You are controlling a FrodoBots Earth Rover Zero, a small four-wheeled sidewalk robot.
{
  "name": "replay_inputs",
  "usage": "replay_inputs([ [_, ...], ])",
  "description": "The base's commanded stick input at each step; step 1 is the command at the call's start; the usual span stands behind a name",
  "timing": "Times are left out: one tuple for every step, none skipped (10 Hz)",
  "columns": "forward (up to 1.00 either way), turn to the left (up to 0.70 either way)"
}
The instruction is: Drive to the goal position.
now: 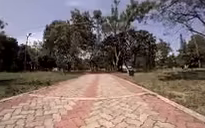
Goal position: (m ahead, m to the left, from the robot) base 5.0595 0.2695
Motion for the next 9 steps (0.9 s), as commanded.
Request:
replay_inputs([
  [0.7, 0.0],
  [0.7, 0.0],
  [0.7, 0.0],
  [0.7, 0.0],
  [0.7, 0.0],
  [0.7, 0.0],
  [0.7, -0.35],
  [0.7, -0.35],
  [0.7, -0.17],
])
